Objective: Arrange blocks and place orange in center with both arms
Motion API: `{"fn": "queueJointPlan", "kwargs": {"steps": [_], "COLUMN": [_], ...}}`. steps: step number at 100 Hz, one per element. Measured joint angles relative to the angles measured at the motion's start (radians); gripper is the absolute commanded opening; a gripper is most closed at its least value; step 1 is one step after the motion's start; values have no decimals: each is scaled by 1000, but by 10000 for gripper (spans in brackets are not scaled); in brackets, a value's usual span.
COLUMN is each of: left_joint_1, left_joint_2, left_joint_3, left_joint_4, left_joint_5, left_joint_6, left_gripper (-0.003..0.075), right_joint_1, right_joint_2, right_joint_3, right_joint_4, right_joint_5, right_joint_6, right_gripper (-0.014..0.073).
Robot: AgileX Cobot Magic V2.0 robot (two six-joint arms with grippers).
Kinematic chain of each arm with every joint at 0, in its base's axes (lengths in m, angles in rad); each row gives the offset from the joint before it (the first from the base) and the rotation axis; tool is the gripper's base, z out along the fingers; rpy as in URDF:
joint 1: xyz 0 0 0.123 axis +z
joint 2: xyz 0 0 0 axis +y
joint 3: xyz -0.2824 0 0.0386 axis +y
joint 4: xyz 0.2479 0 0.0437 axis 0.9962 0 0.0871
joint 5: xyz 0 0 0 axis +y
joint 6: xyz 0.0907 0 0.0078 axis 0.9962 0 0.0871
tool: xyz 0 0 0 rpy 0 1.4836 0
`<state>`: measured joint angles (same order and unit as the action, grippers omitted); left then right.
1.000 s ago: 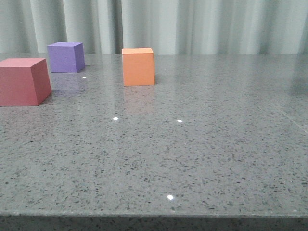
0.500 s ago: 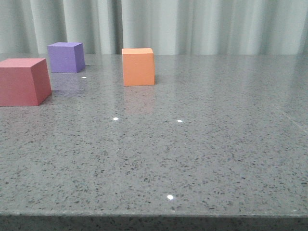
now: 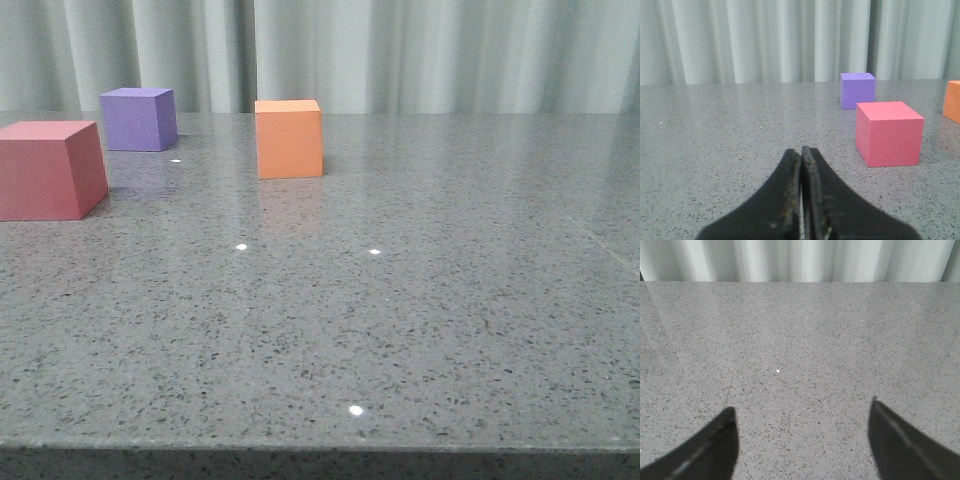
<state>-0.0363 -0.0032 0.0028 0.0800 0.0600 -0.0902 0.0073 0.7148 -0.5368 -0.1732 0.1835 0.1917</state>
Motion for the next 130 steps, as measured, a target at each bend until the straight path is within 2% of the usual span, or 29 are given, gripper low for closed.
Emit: {"fn": "queueJointPlan", "kwargs": {"steps": [17, 28, 101, 116, 130], "left_joint_1": [0, 0, 0, 0, 0], "left_joint_2": [0, 0, 0, 0, 42], "left_joint_3": [0, 0, 0, -17, -135], "left_joint_4": [0, 0, 0, -107, -176], "left_joint_5": [0, 0, -34, -17, 69], "left_joint_6": [0, 0, 0, 0, 0], "left_gripper": [-20, -20, -20, -20, -20], "right_joint_1": [0, 0, 0, 0, 0], "right_joint_2": [0, 0, 0, 0, 0], "right_joint_3": [0, 0, 0, 0, 0], "right_joint_4": [-1, -1, -3, -3, -3], "right_joint_5": [2, 4, 6, 6, 6], "right_joint_6": [0, 0, 0, 0, 0], "right_gripper": [55, -74, -68, -68, -68]}}
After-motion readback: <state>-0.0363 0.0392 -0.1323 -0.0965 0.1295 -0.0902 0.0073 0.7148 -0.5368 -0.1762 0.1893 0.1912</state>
